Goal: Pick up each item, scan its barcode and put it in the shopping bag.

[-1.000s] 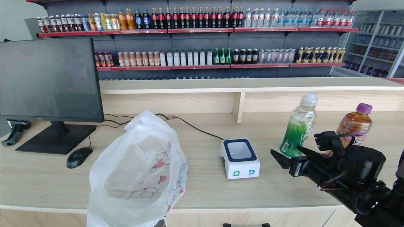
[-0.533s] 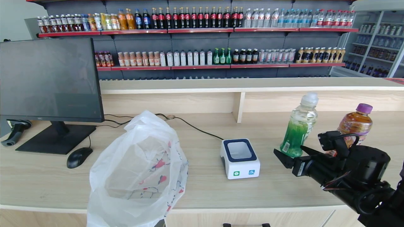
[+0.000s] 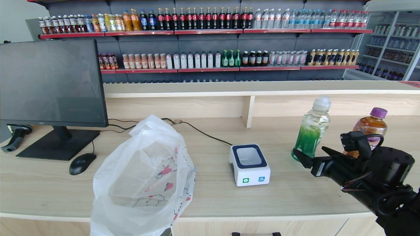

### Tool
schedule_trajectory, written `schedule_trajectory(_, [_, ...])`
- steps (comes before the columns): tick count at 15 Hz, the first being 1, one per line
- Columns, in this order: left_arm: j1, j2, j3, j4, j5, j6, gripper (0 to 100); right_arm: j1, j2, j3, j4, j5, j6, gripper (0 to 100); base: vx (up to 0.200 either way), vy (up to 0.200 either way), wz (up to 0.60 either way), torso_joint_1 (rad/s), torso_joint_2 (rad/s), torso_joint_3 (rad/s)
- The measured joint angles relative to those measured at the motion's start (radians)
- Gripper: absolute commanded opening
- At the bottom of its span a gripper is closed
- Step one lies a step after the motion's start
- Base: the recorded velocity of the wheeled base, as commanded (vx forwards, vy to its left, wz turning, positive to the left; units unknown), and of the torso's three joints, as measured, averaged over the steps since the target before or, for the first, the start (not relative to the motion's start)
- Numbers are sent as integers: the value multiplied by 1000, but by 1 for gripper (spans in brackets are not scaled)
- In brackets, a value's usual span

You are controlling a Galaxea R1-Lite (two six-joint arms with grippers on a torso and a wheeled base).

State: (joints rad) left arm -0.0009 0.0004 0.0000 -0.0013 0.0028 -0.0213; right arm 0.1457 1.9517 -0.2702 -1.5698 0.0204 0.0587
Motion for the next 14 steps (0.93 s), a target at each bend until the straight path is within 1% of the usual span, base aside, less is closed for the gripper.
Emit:
schedule_trajectory(7, [-1, 0, 0, 0, 0, 0, 100, -11, 59, -107, 1, -6, -26, 100, 0, 0, 0, 0, 0, 0])
schedule_trajectory(11, [0, 0, 0, 0, -1, 0, 100, -46, 95, -179, 0, -13, -30, 100, 0, 0, 0, 0, 0, 0])
schedule_trajectory(14, [0, 0, 0, 0, 0, 0, 100, -49, 121, -236, 1, -68, -27, 100, 0, 0, 0, 0, 0, 0])
